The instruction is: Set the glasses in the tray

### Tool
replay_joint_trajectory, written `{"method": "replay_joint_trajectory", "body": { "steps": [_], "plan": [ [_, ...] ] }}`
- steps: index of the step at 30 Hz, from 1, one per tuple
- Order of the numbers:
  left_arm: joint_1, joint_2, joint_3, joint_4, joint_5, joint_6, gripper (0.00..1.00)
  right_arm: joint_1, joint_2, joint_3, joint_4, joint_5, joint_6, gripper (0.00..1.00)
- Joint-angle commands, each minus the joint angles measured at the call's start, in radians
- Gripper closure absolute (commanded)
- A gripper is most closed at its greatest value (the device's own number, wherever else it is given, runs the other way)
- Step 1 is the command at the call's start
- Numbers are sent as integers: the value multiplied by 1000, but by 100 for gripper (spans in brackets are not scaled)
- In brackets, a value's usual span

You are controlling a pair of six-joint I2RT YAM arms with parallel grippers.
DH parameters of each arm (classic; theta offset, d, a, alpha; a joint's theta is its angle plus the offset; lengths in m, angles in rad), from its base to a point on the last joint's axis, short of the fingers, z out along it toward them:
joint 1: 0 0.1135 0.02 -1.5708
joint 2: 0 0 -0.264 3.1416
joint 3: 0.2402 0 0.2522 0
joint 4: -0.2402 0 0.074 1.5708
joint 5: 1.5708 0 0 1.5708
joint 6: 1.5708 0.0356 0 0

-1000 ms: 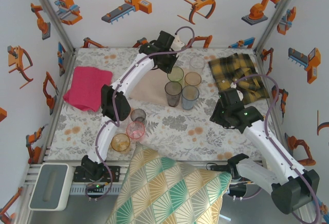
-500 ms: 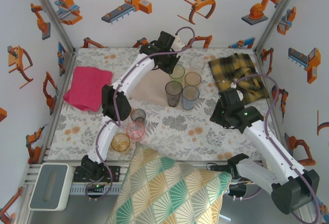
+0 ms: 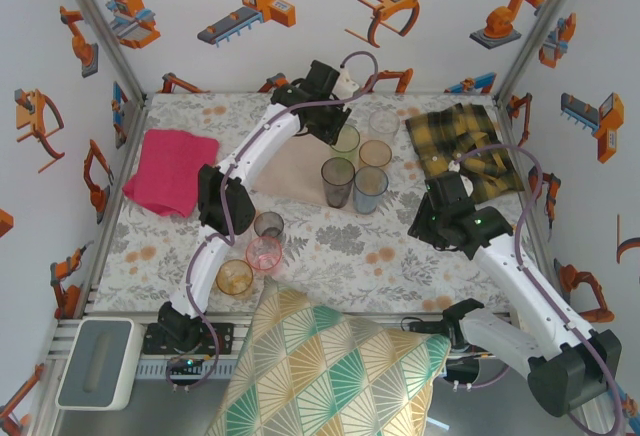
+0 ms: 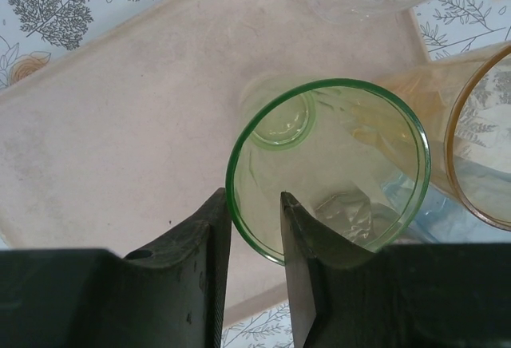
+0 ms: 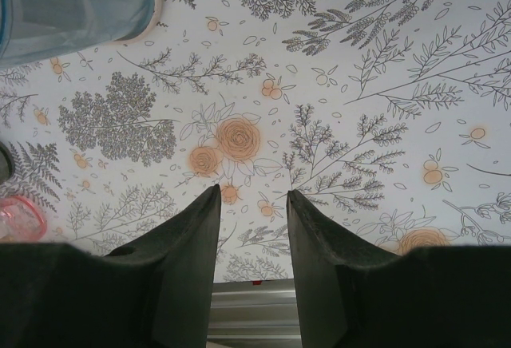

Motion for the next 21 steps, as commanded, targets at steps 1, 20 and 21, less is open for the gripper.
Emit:
{"method": "replay_joint_trajectory", "body": {
  "steps": [1,20,21],
  "plan": [
    [12,14,29,-8,29,-34,70,-8,-1,-2,6,6,7,60],
    [14,-6,29,-12,47,-70,77,-8,14,2,13,1,7,60],
    [13,-9,29,-12,47,-70,77,-8,14,1,15,1,7,61]
  ]
}}
